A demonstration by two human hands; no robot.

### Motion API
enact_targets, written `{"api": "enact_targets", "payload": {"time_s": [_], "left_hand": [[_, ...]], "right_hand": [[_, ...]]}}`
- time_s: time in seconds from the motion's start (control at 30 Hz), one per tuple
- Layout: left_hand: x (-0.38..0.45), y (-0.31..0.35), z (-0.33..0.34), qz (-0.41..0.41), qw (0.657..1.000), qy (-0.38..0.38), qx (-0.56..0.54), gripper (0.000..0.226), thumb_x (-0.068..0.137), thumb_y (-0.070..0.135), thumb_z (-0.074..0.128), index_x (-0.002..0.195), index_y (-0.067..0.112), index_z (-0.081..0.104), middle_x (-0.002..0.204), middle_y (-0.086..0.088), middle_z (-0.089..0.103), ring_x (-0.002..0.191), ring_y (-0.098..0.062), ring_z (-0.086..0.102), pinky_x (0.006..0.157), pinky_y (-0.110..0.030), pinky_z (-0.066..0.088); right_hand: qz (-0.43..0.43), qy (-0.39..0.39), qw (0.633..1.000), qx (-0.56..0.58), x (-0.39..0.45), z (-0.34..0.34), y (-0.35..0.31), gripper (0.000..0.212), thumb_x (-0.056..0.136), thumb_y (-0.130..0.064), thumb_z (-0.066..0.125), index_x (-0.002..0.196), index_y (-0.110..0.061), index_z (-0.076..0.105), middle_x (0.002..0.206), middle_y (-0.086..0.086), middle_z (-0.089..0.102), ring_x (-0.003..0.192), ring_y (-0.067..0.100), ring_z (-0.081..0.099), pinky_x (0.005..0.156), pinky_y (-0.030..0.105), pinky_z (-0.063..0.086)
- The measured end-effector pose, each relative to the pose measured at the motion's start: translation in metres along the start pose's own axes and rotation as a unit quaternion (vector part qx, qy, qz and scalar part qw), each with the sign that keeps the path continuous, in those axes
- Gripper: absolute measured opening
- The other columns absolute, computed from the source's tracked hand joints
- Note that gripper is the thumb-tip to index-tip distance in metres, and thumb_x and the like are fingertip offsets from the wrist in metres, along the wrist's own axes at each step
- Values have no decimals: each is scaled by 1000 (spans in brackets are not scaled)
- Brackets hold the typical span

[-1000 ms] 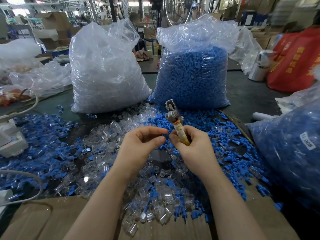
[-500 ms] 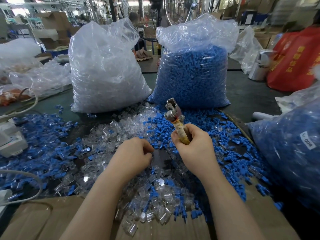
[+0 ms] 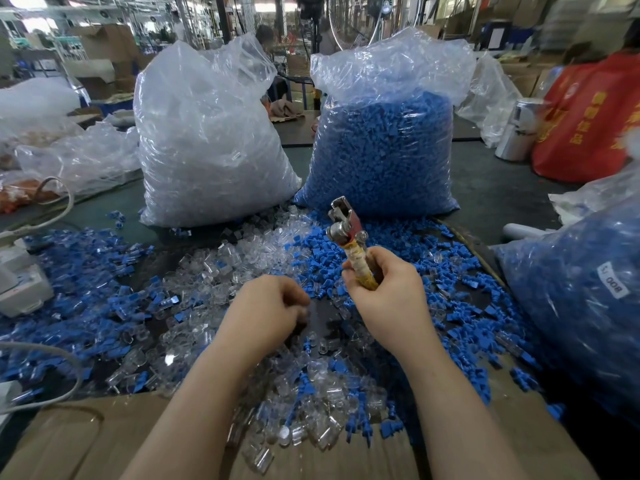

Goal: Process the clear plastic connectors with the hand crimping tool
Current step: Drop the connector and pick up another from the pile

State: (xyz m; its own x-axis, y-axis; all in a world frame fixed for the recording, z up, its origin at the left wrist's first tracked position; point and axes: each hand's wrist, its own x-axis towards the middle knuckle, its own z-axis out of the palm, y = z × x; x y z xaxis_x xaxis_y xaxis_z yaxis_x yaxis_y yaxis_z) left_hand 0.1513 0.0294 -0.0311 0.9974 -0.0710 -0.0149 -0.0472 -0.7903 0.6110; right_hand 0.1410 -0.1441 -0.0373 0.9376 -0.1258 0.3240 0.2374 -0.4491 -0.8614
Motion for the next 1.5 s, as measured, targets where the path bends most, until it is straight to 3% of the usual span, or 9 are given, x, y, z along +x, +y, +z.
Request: {"api": "enact_targets", "payload": {"time_s": [0.07, 0.17, 0.3, 0.47, 0.77, 0.9, 1.1, 1.23, 1.5], "left_hand": [[0, 3, -2, -13, 987, 16, -161, 13, 87, 17, 73, 84, 30, 72, 73, 11, 72, 64, 4, 66, 50, -5, 45], [-3, 10, -9, -46, 912, -12, -408, 8, 84, 15, 73, 91, 17, 75, 82, 0, 77, 71, -8, 71, 57, -13, 51], [-4, 15, -9, -75, 842, -52, -531, 22, 75, 24, 72, 92, 10, 71, 85, -7, 76, 67, -8, 70, 58, -16, 55], [-5, 15, -8, -65, 839, -63, -537, 29, 73, 24, 71, 98, 9, 71, 90, -8, 77, 73, -9, 72, 61, -17, 56], [-6, 18, -6, -57, 845, -61, -528, 36, 72, 26, 71, 103, 6, 70, 92, -9, 77, 74, -10, 72, 61, -17, 55], [-6, 20, -3, -51, 860, -44, -506, 43, 70, 31, 72, 103, 4, 71, 91, -9, 77, 70, -9, 71, 60, -17, 55], [-7, 20, -3, -39, 866, -27, -498, 31, 68, 29, 74, 94, 12, 77, 90, -8, 77, 76, -11, 72, 61, -16, 53], [-8, 22, -4, -12, 879, 1, -477, 22, 61, 24, 78, 83, 19, 80, 82, -3, 77, 70, -3, 69, 60, -12, 50], [-8, 22, -2, 15, 894, 31, -446, 19, 75, 7, 78, 92, 16, 78, 85, -1, 77, 78, -6, 72, 64, -12, 51]], "right_hand": [[2, -3, 1000, 18, -1, 1, -2, 8, 88, -23, 69, 82, -22, 63, 71, -5, 62, 66, 18, 57, 66, 46, 53], [-8, -11, 999, 36, -2, 1, -5, 7, 89, -21, 69, 84, -21, 64, 72, -3, 63, 69, 19, 58, 66, 43, 53], [-24, -12, 998, 62, -1, 0, -5, 8, 89, -17, 68, 83, -15, 64, 62, -6, 54, 53, 7, 43, 54, 30, 42], [-27, -1, 995, 94, -1, 0, -8, 9, 89, -16, 70, 83, -21, 65, 63, -12, 57, 57, 3, 49, 58, 19, 45], [-22, -5, 996, 87, -2, 2, -9, 10, 88, -15, 71, 82, -19, 64, 74, 1, 65, 70, 19, 62, 68, 38, 54], [-25, -13, 996, 81, -3, 5, -9, 13, 88, -14, 71, 81, -23, 64, 75, -2, 65, 68, 16, 62, 68, 41, 54], [-19, 2, 997, 75, -3, 6, -9, 10, 88, -15, 70, 81, -21, 65, 71, -1, 64, 65, 13, 59, 63, 37, 53], [-13, -1, 996, 90, -3, 5, -9, 9, 88, -15, 70, 81, -18, 65, 66, -9, 61, 57, 4, 53, 54, 19, 45], [-9, -3, 996, 85, -3, 5, -9, 10, 88, -16, 70, 80, -20, 65, 68, -9, 62, 57, 4, 52, 54, 20, 45]]}}
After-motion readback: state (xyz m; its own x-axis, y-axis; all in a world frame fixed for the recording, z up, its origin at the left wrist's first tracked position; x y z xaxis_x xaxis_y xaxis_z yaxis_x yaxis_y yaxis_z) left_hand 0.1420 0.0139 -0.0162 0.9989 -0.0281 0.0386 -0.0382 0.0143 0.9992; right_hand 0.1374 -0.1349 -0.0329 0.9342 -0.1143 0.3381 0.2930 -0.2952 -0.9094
